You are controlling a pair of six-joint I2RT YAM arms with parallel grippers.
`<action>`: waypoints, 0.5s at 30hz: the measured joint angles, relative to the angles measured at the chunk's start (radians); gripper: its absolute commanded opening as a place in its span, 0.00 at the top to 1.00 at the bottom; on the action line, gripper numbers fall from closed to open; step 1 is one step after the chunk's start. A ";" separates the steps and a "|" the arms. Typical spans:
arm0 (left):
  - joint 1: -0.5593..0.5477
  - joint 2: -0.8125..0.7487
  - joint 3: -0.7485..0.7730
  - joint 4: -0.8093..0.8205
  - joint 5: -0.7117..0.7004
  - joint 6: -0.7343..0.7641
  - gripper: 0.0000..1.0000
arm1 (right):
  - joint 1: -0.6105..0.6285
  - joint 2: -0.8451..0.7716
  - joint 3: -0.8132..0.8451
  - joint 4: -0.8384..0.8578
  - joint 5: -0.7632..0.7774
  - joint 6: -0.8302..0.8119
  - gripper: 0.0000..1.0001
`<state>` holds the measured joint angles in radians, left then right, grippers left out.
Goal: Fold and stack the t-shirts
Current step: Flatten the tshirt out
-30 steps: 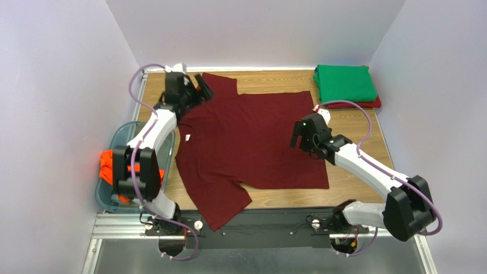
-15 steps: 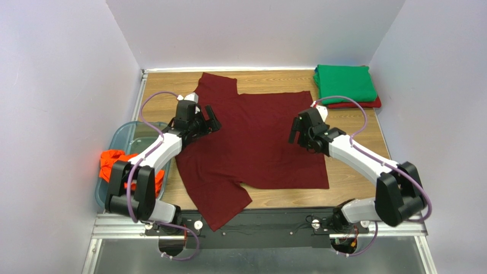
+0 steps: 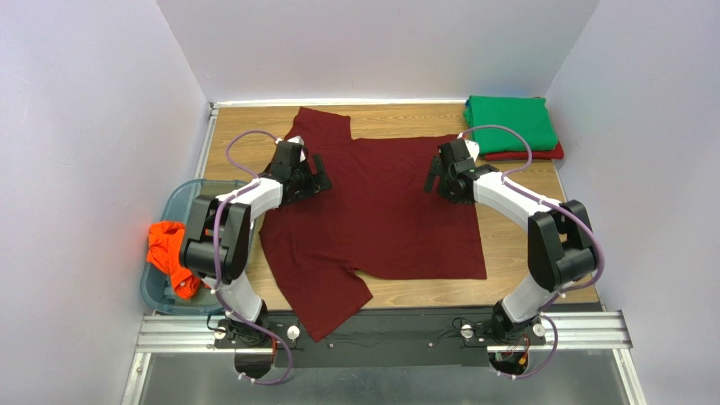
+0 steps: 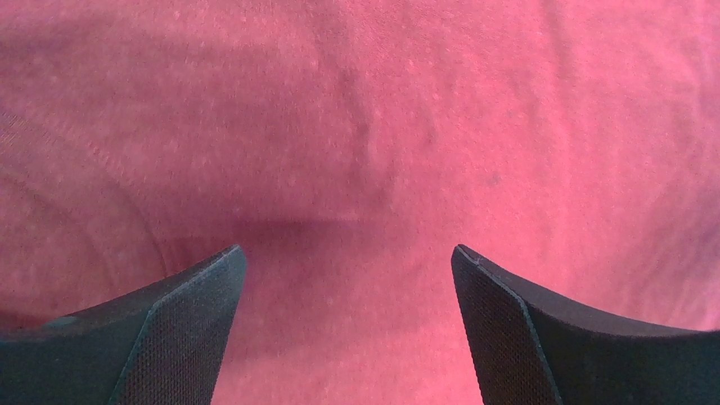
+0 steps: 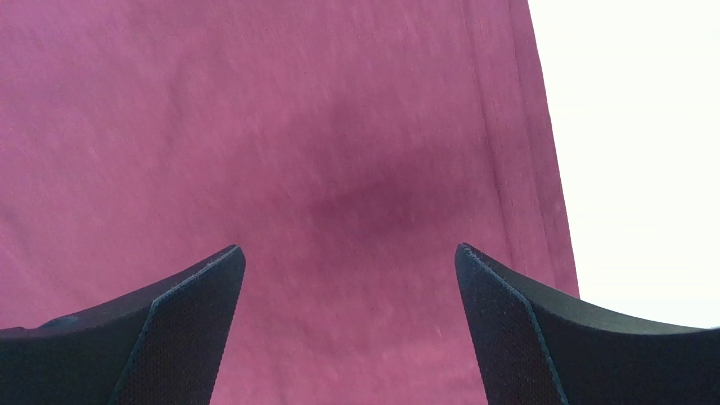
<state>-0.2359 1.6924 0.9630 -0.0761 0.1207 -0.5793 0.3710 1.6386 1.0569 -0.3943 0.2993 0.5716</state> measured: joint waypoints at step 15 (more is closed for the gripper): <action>0.012 0.184 0.183 0.002 0.008 0.023 0.02 | -0.084 0.258 0.175 0.021 -0.077 -0.029 0.00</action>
<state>-0.2241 1.8763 1.1465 -0.0742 0.1291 -0.5568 0.2871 1.8969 1.2320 -0.3737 0.2226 0.5430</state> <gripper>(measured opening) 0.983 0.998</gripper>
